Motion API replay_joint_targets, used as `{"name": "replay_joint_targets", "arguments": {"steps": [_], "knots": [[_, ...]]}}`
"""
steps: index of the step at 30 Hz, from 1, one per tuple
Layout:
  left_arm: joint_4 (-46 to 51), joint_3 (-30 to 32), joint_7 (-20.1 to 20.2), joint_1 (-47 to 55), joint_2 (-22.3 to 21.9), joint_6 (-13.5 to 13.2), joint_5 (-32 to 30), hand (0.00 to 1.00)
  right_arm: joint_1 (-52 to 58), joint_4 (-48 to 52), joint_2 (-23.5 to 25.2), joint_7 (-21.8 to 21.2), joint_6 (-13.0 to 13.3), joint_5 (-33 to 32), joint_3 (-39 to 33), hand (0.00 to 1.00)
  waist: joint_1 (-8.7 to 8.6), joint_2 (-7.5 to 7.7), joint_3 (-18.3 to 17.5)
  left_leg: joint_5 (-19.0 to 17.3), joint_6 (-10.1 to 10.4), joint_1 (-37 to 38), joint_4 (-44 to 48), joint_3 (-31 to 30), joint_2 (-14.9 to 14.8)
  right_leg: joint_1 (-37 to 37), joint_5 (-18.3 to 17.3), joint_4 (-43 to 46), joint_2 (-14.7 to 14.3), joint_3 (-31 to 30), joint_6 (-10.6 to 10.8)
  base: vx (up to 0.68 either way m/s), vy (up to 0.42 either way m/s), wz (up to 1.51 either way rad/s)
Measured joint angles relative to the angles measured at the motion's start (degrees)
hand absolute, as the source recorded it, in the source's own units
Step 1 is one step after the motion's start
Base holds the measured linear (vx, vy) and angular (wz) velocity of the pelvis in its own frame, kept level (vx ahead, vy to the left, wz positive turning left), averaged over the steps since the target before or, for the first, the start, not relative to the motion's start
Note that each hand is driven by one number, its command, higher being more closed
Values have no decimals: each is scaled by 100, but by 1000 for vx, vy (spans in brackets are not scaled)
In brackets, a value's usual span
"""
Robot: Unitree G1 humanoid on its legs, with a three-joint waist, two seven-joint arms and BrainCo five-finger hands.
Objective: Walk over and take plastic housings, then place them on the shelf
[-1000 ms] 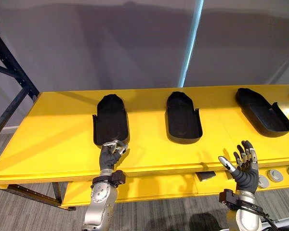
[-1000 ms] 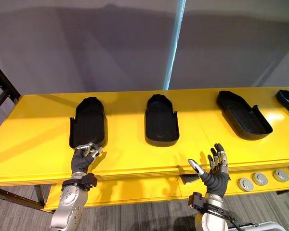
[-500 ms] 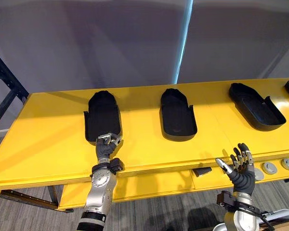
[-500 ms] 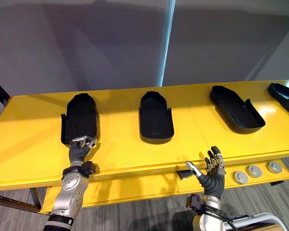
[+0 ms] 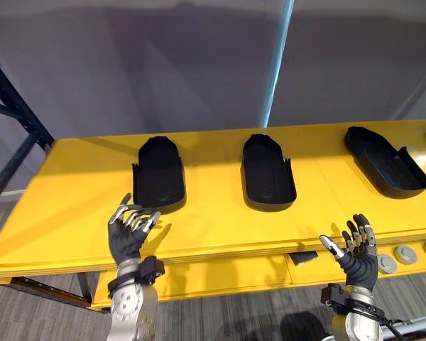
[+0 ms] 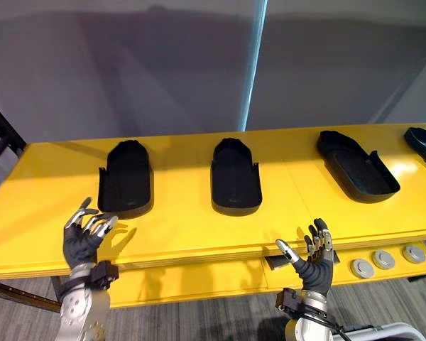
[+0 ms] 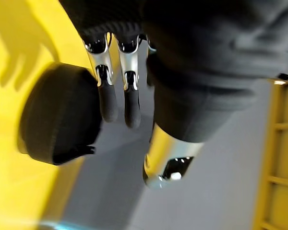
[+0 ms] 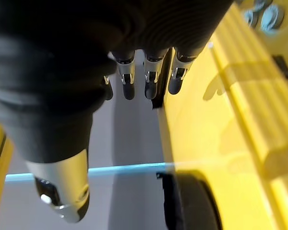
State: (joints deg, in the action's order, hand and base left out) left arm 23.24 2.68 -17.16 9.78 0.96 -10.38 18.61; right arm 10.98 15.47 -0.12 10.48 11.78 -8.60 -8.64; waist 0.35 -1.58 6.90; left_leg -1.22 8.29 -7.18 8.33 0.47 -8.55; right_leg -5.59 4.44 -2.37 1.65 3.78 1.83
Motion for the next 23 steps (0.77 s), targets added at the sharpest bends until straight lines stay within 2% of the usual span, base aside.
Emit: {"name": "replay_joint_targets", "arguments": {"steps": [1,2,4,6,7,8,9,10,11,12,13,14,15,16,17,18,19,20,21,23], "knots": [[186,85,10,170,-26,-77,-86,0,-260,-64,-108,-9,0,-1,78,0,124,-15,20,-323,14,-64,530,-953,90,8,-3,41,-31,-375,-1,53,114,-145],[314,156,11,270,-39,-177,-150,0,-464,-64,-256,-23,5,0,130,0,206,-65,30,-659,137,-67,968,-1856,193,-85,-14,194,-115,-738,28,53,114,-163],[432,129,10,322,-38,-319,-209,0,-654,-64,-455,-37,10,1,194,0,199,-162,11,-1083,173,0,1444,-2798,362,-336,-110,600,-251,-1206,145,-18,228,-145],[441,10,6,249,-34,-366,-207,0,-601,-10,-485,-39,15,1,174,0,111,-103,48,-1369,115,16,1665,-3227,565,-665,-175,1008,-295,-1576,236,-101,346,-108],[425,-119,6,159,-36,-368,-208,0,-469,14,-455,-45,13,1,101,0,19,-57,80,-1577,3,47,1687,-3334,657,-855,-192,1220,-289,-1782,324,-84,255,-67],[419,-212,6,102,-38,-368,-230,0,-350,80,-428,-59,7,1,45,0,1,-42,94,-1697,-55,61,1686,-3333,690,-928,-180,1284,-291,-1890,374,-120,338,-90],[417,-391,12,18,-43,-377,-328,0,-93,244,-332,-101,1,1,-58,0,-40,7,124,-1945,-248,84,1691,-3235,779,-1055,-80,1292,-286,-2159,527,-150,373,-117],[403,-491,21,-94,-18,-384,-329,0,127,435,-159,-123,-30,0,-91,0,-86,212,226,-2078,-463,104,1795,-2962,1018,-1132,104,1203,-193,-2563,679,-174,390,-144],[367,-525,30,-149,-4,-386,-329,0,242,529,-86,-133,-43,1,-89,0,-96,356,272,-2070,-538,96,1846,-2709,1142,-1146,293,1051,-97,-2799,708,-260,422,-193],[235,-595,63,-251,21,-384,-329,0,368,618,15,-151,-50,3,-91,0,-113,556,311,-2007,-755,39,1891,-2127,1255,-1209,915,648,-42,-3000,583,-387,424,-238],[50,-595,107,-360,62,-376,-332,0,341,582,93,-161,-72,21,-147,0,-153,558,338,-1832,-983,-113,1794,-1538,1113,-1189,2082,-196,-24,-2505,-93,-530,448,-240],[-92,-584,133,-493,107,-364,-341,0,314,577,139,-150,-76,30,-221,0,-168,604,355,-1699,-1002,-146,1681,-1253,1093,-1256,2106,-161,-5,-1805,-182,-544,405,-238],[-354,-560,136,-692,158,-315,-436,0,262,516,146,-91,-92,144,-376,0,-177,654,329,-1415,-1062,-135,1337,-713,1017,-1340,1455,354,62,-605,-237,-458,349,-230],[-370,-479,138,-754,172,-294,-440,0,148,477,143,-63,-100,282,-483,0,-198,622,335,-1209,-1101,-95,1086,-187,869,-1164,885,679,52,-5,-189,-376,317,-279],[-387,-361,139,-864,166,-292,-443,0,-56,305,143,-25,-103,436,-590,0,-212,552,383,-1101,-1107,-102,991,267,678,-966,444,891,6,143,-174,-281,204,-230],[-429,-349,140,-936,171,-291,-437,0,-121,206,143,4,-104,481,-642,0,-213,506,416,-1072,-1108,-101,977,463,580,-912,247,1074,5,150,-122,-296,108,-198],[-478,-380,162,-1039,169,-283,-415,0,-156,35,144,74,-121,493,-708,0,-238,465,440,-1027,-1103,-79,967,787,417,-805,-214,1533,46,164,-40,-281,-2,-146],[-497,-413,180,-1074,163,-282,-410,0,-129,-38,144,133,-148,494,-718,0,-246,465,439,-997,-1085,-33,934,991,321,-700,-549,1844,106,178,-34,-262,-48,-130],[-532,-420,192,-1083,161,-283,-410,0,-109,-70,145,164,-167,494,-718,0,-241,465,436,-955,-1054,18,875,1134,256,-609,-736,2008,154,212,-39,-216,-113,-110],[-701,-422,260,-1049,158,-220,-345,0,-63,-118,149,243,-181,619,-715,0,-231,476,329,-771,-952,86,581,1533,81,-240,-1072,2215,423,479,126,-170,-154,-94]]}}
